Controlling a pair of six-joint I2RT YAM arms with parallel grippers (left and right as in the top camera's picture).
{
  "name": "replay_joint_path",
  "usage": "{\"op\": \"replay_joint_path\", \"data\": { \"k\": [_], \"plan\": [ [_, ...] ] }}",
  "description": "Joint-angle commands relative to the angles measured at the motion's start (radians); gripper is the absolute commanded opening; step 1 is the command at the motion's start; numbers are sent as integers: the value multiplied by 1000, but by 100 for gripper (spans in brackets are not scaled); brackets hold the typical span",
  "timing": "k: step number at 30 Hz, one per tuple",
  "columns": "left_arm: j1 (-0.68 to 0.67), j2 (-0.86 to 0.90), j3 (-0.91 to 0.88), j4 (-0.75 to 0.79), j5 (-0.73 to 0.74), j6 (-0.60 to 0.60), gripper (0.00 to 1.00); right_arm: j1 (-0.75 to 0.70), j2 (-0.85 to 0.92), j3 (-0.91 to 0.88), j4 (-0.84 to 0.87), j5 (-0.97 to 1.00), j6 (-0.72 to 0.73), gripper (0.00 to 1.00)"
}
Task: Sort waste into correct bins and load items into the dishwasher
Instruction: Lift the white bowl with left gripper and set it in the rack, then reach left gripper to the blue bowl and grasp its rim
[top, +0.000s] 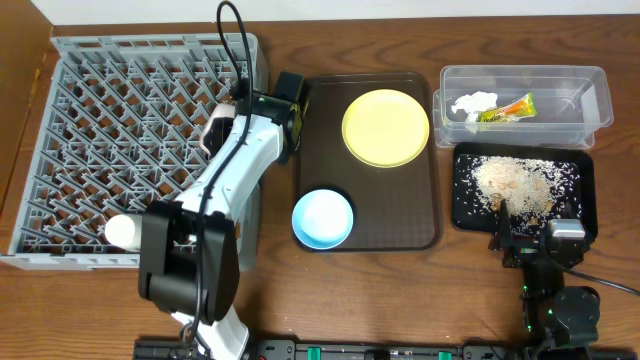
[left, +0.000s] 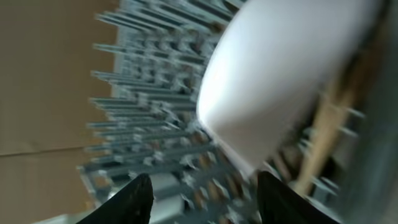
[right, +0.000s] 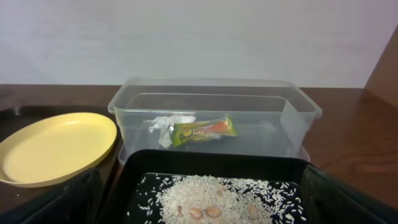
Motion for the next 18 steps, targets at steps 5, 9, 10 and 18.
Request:
{"op": "replay_joint_path", "data": {
  "k": [5,9,10,18],
  "plan": [
    [-13,-206,-4,-50,692,-23,55,-24,-4,-2,-2,-1,10,99],
    [-16,-200,-35,-92,811,-23,54,-24,-4,-2,-2,-1,10,99],
    [-16,-195,-64,-89,810,-23,54,-24,-4,-2,-2,-1,10,99],
    [-16,-182,-402,206,909,-17,45,-24,-4,-2,-2,-1,10,99]
  ]
}}
